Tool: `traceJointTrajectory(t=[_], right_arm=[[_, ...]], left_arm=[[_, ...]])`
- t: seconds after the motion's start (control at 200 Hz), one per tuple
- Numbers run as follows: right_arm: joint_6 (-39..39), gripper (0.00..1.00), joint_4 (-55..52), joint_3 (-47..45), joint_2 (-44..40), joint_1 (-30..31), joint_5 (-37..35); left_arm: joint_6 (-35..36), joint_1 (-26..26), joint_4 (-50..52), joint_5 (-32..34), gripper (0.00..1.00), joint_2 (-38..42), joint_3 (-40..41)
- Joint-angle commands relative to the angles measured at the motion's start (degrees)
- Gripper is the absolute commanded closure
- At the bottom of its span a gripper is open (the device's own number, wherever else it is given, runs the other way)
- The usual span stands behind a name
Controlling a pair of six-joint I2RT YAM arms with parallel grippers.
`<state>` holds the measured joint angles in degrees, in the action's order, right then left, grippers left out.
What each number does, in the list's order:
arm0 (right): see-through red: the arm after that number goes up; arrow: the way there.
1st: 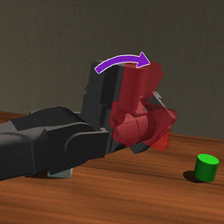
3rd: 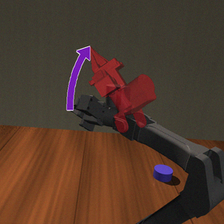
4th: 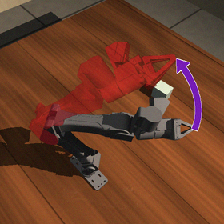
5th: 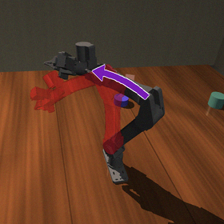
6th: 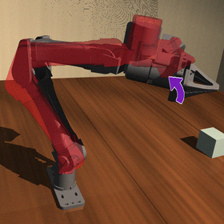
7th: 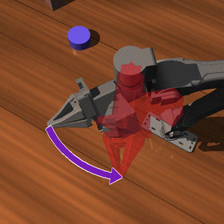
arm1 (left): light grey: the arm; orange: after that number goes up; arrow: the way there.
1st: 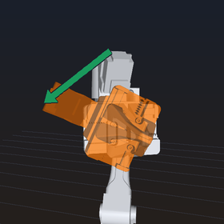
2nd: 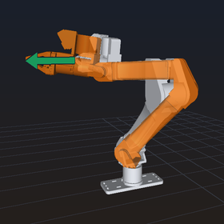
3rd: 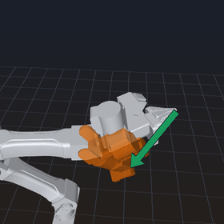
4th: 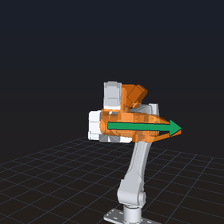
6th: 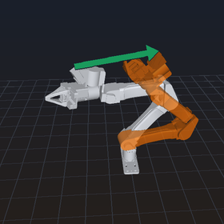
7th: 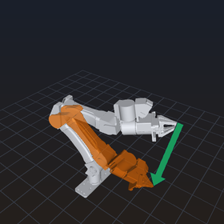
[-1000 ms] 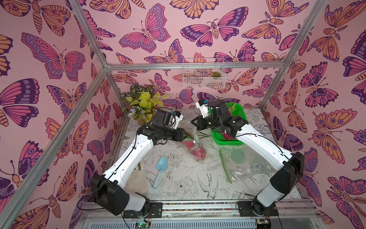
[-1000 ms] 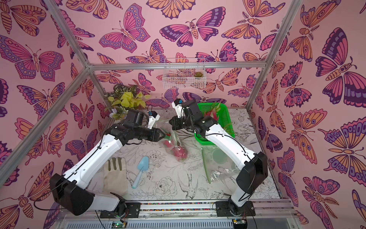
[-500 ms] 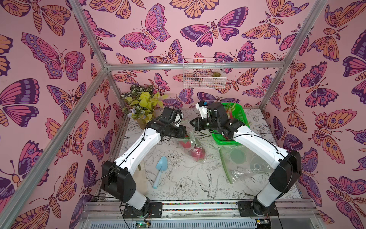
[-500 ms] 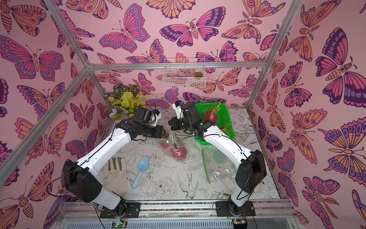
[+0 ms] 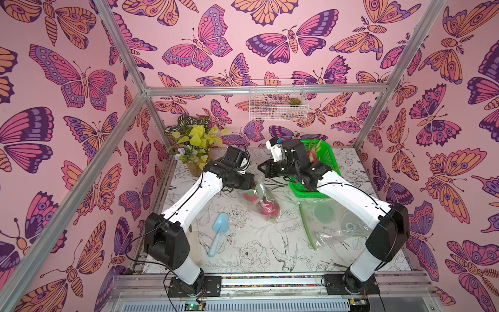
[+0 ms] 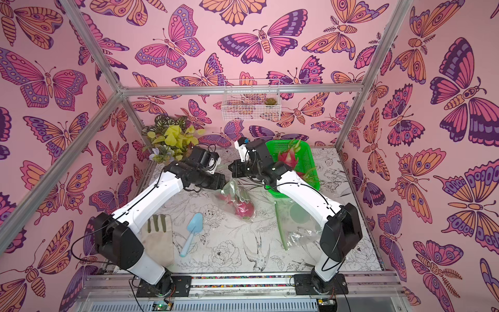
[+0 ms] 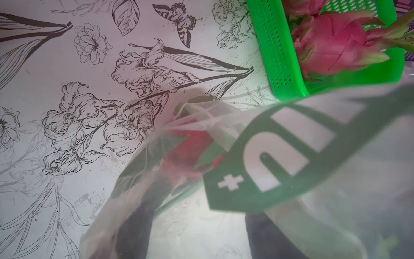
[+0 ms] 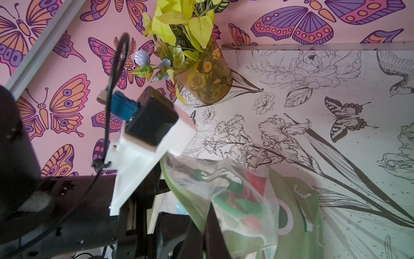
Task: Open the zip-top bag and take out the dragon fruit
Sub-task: Pick up the dragon fruit from the zipper food storage bag.
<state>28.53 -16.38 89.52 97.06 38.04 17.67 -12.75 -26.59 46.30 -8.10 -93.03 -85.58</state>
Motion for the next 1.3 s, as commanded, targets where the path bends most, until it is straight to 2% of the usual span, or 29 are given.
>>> traceJointTrajectory(t=[0.0, 0.285, 0.476, 0.746, 0.801, 0.971, 1.177, 1.297], right_arm=[[1.7, 1.0, 2.8, 0.5, 1.3, 0.3, 0.0], [3.5, 1.0, 5.0, 1.9, 4.9, 1.7, 0.5], [3.3, 1.0, 4.8, 3.4, 6.4, 2.4, 1.0], [0.0, 1.0, 1.7, 4.4, 5.0, 2.5, -0.9], [-0.6, 1.0, 1.3, 4.4, 4.3, 2.5, -1.5], [-0.2, 1.0, 0.0, 6.0, 4.9, 2.5, -0.5], [1.5, 1.0, 0.9, 6.4, 7.1, 2.5, -0.2], [2.3, 1.0, 1.2, 7.0, 9.0, 2.5, 0.7]], left_arm=[[1.6, 0.8, 4.0, 0.4, 0.32, -0.8, -0.5], [6.9, 3.0, 4.8, -1.1, 0.26, -1.2, 1.6], [11.0, 5.9, 4.8, -7.1, 0.23, -1.2, 3.1], [14.0, 5.7, 7.6, -13.1, 0.22, -1.5, 3.0], [15.1, 5.3, 8.9, -12.7, 0.22, -1.4, 2.4], [19.0, 3.1, 13.7, -5.6, 0.23, -2.7, -2.1], [25.0, 2.7, 17.1, -4.0, 0.2, -4.1, -4.7], [25.8, 2.8, 17.6, -2.9, 0.19, -5.8, -5.5]])
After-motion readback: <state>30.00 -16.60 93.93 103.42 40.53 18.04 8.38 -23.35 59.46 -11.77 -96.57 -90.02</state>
